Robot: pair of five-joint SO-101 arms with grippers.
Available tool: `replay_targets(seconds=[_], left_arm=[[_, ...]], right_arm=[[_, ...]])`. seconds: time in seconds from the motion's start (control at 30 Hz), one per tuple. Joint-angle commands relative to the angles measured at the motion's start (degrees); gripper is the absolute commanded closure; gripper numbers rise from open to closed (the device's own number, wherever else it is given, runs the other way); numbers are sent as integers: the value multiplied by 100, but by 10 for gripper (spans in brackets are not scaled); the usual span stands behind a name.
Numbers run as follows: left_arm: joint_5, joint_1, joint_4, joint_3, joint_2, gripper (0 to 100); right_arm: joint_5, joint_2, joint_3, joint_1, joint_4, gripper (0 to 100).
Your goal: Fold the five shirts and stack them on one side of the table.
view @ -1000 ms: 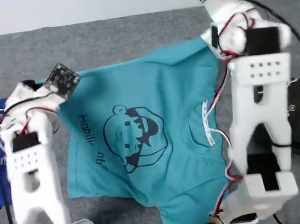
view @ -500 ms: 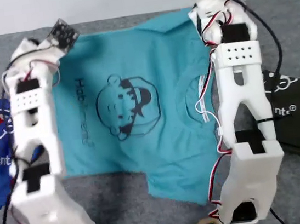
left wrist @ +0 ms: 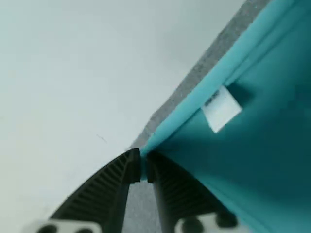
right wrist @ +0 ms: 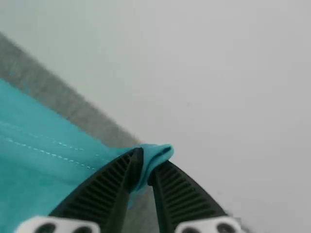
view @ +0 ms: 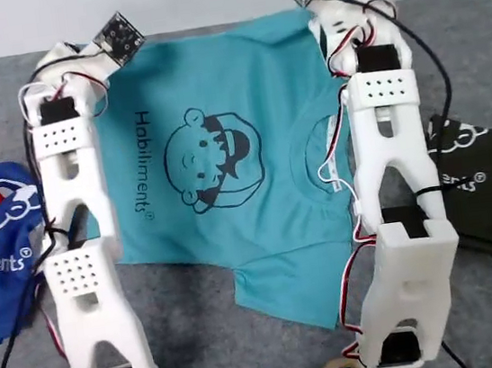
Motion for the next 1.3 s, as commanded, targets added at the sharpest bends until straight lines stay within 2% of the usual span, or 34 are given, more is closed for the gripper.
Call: replay_targets(seconds=[0.0, 0.13, 0.33, 0.5, 0.63, 0.83, 0.97, 1.27], left_arm=[[-123, -44, 1213, -910, 79, 995], [-721, -97, 2549, -1437, 211, 995], [-782, -176, 4009, -1877, 264, 995], [-853, -237, 5187, -2264, 290, 995], [-97, -378, 5169, -2325, 211, 995], [325, -492, 5169, -1675, -404, 995], [264, -501, 5169, -514, -976, 995], [-642, -492, 5152, 2044, -1679, 995]], right_arm=[[70, -664, -44, -31, 1165, 988], [62, -971, -44, -40, 2519, 988], [18, -1411, -44, -66, 4207, 988], [-651, -1780, -44, -154, 5253, 988], [-1134, -2088, -44, -242, 5965, 988], [-1609, -2554, 70, -312, 6668, 988], [-1626, -3073, 818, -365, 6668, 988], [-1653, -4514, 3675, -462, 6642, 988]])
